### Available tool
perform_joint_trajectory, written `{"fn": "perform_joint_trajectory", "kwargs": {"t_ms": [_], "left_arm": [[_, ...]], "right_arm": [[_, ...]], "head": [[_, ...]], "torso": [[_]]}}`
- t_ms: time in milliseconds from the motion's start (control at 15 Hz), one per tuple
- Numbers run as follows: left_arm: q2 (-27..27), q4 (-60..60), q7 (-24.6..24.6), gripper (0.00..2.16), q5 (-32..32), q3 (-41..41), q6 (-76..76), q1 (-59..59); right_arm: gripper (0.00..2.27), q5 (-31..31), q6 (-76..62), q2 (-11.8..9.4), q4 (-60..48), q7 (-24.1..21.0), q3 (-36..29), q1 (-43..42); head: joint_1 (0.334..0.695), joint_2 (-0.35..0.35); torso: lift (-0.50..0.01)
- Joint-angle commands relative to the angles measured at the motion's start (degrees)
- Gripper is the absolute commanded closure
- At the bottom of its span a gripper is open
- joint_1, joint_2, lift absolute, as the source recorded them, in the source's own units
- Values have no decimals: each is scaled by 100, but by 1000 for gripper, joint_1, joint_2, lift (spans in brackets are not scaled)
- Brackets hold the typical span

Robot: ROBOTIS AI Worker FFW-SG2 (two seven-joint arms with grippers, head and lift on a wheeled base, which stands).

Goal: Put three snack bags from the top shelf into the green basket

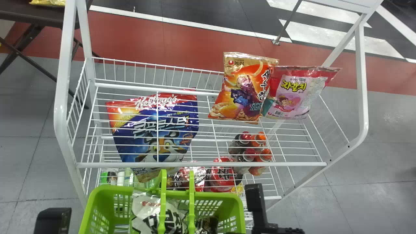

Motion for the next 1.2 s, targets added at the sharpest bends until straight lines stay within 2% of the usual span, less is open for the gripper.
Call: {"fn": "perform_joint_trajectory", "kwargs": {"t_ms": [0,333,467,667,733,867,1133], "left_arm": [[0,6,-1,1575,-2,-1,0,-9],[0,6,-1,1575,-2,-1,0,-18],[0,6,-1,1575,-2,-1,0,-18],[0,15,-1,1575,-10,-45,0,-9],[-8,15,8,1575,-19,-45,0,-9],[-8,23,8,1575,-37,-45,0,0],[-8,67,26,1575,-98,-98,17,-36]], "right_arm": [[56,-104,1028,23,-582,86,-540,95],[63,-209,1398,128,-1399,209,-1585,156],[66,-315,554,181,-1426,200,-1849,121],[70,-262,-2065,233,-1118,165,-1840,33],[70,-174,-2997,251,-925,60,-1761,-28],[70,265,-4491,251,-476,-424,-1427,-222],[70,1293,-4948,233,701,-1399,-742,-1356]], "head": [[695,-350],[695,-350],[695,-350],[695,-350],[695,-350],[695,-350],[695,-350]], "torso": [[-46],[-46],[-46],[-46],[-46],[-46],[-46]]}}
